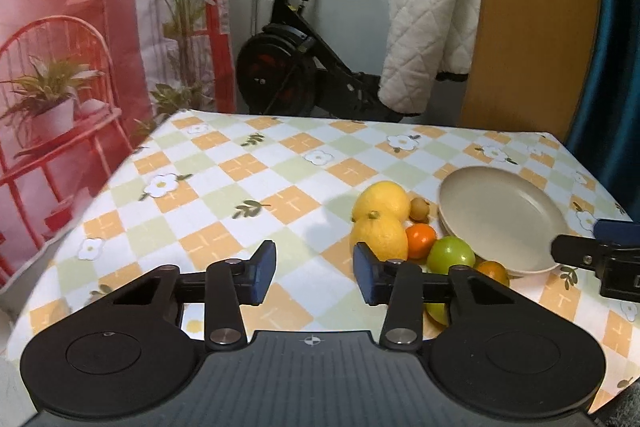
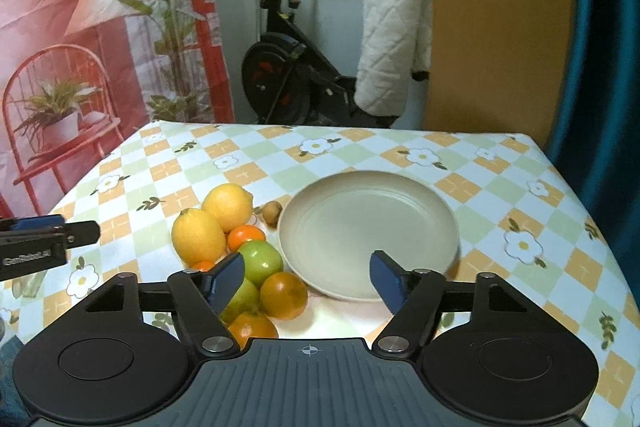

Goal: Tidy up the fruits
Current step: 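Grasp a small brown fruit with the left tool while the right tool grasps another small fruit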

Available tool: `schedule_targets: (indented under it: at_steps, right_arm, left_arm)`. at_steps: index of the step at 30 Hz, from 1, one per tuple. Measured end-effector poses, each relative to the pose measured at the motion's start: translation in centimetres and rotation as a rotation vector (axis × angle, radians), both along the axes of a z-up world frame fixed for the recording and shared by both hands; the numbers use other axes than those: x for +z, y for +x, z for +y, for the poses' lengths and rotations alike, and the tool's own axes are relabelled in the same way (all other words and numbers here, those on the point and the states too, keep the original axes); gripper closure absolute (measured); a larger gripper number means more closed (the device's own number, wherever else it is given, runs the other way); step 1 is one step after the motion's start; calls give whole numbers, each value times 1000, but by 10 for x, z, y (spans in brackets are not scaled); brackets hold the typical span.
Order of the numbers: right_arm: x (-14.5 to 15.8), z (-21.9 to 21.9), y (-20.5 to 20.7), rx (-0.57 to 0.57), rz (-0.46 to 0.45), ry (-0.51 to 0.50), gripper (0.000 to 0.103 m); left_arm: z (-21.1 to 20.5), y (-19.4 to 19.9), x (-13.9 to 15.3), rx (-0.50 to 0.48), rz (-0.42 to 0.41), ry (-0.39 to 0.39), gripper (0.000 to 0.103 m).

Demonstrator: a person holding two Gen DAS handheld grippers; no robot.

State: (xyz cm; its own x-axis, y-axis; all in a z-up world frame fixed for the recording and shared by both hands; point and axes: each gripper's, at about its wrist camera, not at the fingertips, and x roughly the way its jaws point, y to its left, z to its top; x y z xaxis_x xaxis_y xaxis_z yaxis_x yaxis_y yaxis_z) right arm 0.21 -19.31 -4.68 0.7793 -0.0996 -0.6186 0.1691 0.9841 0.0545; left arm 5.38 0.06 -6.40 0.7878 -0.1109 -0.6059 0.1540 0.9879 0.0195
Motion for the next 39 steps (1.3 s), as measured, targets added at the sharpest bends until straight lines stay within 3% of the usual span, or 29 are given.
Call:
schedule_targets:
  at_steps: [5, 11, 20, 29, 39]
  right_arm:
    - [-14, -5, 8, 12, 8, 21, 46]
    - [-26, -12, 10, 3, 17, 45, 49]
    - [-32, -19, 7, -8, 20, 82, 49]
    - [-33, -20, 6, -14, 19, 91, 49]
    - [-34, -20, 5, -19, 22, 92, 49]
  left_arm:
    - [-12, 3, -16, -90, 13, 7, 66]
    - [-27, 7, -45, -188, 134, 17, 66]
    - [-32, 2, -63, -314, 201, -61, 66]
    - [-35, 0, -61, -347, 205, -99, 66]
    - [-44, 5, -71, -378, 248, -86, 66]
